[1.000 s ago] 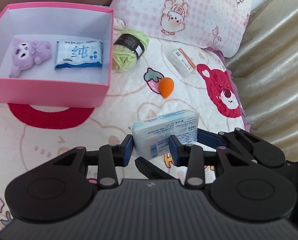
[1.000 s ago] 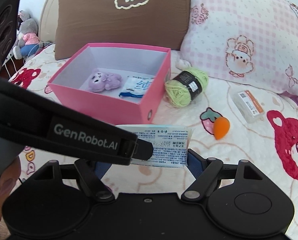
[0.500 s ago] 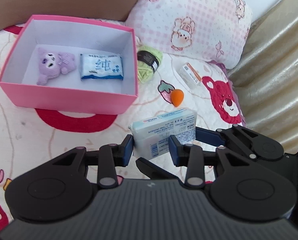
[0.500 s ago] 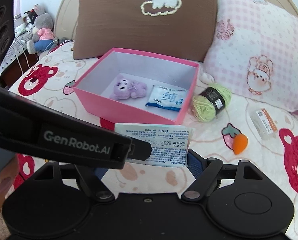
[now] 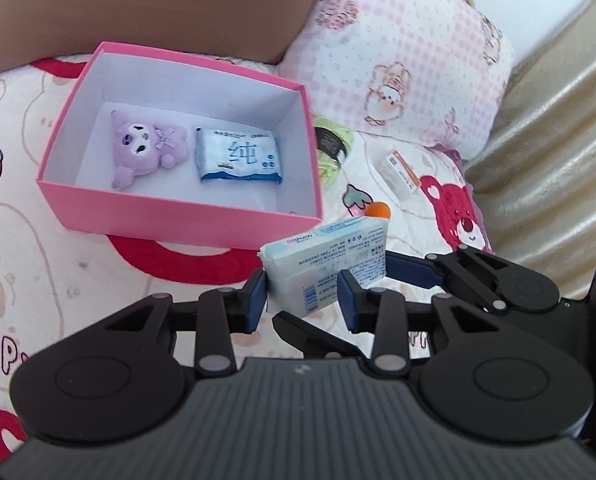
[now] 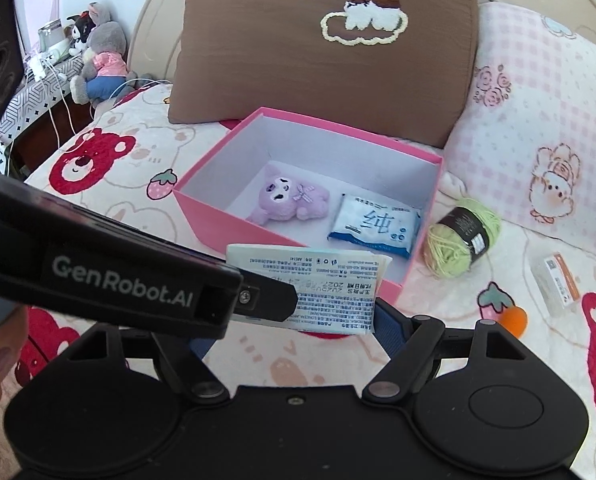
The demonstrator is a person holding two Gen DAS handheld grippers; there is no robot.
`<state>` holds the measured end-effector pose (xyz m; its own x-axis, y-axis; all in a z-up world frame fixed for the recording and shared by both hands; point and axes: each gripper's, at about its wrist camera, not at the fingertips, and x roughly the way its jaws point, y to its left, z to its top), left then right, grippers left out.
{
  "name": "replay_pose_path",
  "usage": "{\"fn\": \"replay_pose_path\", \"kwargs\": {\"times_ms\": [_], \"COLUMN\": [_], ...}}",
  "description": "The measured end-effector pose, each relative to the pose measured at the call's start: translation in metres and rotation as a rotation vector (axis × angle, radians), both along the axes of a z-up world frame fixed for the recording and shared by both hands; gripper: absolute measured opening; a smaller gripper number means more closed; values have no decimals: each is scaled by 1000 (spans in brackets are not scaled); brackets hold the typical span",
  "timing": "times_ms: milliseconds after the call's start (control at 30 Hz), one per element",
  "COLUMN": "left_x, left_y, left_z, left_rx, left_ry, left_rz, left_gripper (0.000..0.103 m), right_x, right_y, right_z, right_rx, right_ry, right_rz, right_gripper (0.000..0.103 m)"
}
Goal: Organize objects
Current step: 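Carry the soap bar box with the left tool over the pink box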
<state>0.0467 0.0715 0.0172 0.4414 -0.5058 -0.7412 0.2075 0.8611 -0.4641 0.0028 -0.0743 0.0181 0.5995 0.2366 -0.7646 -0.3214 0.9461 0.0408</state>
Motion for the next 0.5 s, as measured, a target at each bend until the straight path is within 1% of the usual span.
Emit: {"fn": "replay_pose_path", "kwargs": {"times_ms": [133,233,433,500], "left_x": [9,19,48,61], "left_y": [11,19,33,37], "left_z": [-2,-4,-10,-13], "left_rx": [7,6,11,12], "left_ry": [-27,-46,-48,-37], "left_rz": [16,37,82,96], "left_gripper": [36,37,37,37], "right_x": [13,25,56,69], "right_y": [10,17,29,31], "right_z": [-3,-6,-11,-12], "right_rx": [-1,-9,-11,-9], "right_ry": [-16,-49,-73,-77], "right_rz": [15,39,74,83], "right_gripper": [81,81,81,80]}}
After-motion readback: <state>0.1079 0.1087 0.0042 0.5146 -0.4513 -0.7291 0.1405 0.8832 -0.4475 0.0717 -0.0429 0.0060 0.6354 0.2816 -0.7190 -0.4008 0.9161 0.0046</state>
